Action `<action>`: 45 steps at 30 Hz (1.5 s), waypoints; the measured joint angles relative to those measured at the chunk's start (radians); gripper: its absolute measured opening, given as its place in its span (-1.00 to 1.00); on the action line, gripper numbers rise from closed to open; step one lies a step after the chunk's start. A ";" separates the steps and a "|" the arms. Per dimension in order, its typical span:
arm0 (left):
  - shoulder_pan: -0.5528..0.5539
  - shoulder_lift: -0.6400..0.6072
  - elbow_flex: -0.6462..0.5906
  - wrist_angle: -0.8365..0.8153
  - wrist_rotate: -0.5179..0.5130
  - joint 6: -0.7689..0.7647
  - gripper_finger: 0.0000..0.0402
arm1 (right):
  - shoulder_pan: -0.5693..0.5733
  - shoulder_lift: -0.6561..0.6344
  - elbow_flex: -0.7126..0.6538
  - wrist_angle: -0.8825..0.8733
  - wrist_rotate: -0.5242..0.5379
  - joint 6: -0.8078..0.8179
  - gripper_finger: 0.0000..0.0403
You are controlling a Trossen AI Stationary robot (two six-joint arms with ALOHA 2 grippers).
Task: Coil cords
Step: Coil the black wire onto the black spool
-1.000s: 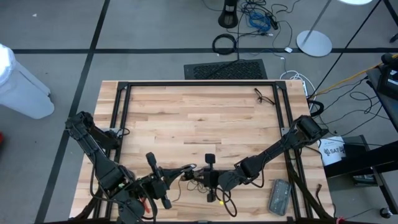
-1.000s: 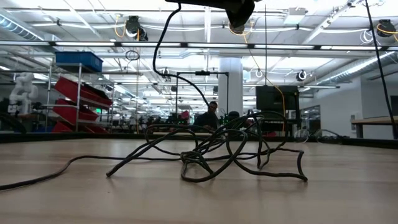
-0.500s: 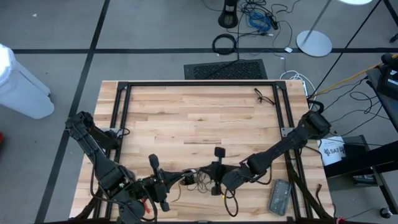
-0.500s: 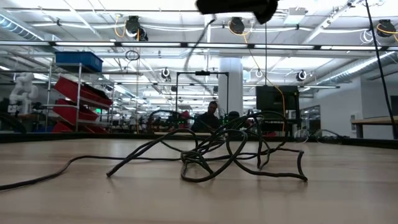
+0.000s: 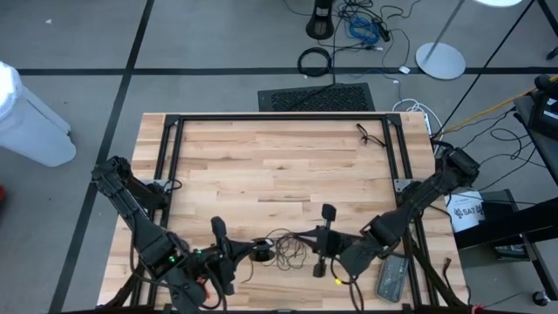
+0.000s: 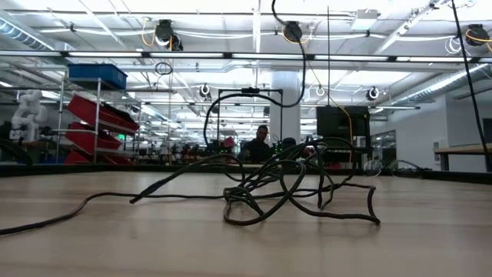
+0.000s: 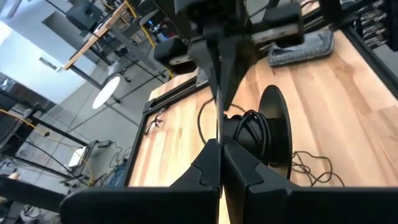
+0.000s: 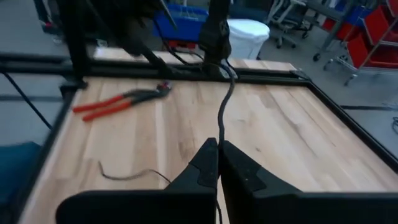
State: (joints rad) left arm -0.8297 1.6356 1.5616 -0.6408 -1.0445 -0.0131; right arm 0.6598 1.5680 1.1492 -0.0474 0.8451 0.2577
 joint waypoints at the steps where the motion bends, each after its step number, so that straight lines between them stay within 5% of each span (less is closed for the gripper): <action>1: 0.003 0.000 0.000 0.001 -0.004 0.000 -0.99 | 0.007 -0.001 0.000 0.017 -0.003 -0.008 -1.00; 10: 0.040 0.030 0.000 0.002 -0.053 0.039 -0.99 | 0.044 -0.001 0.000 0.209 -0.059 -0.093 -1.00; 15: 0.058 0.058 0.000 0.003 -0.161 0.096 -0.99 | 0.057 -0.001 0.000 0.291 -0.119 -0.125 -1.00; 45: 0.063 0.066 0.000 0.006 -0.387 0.130 -0.99 | 0.064 0.000 0.000 0.323 -0.116 -0.139 -1.00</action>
State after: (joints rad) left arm -0.7672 1.7018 1.5616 -0.6346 -1.4312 0.1166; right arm 0.7238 1.5681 1.1492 0.2754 0.7296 0.1188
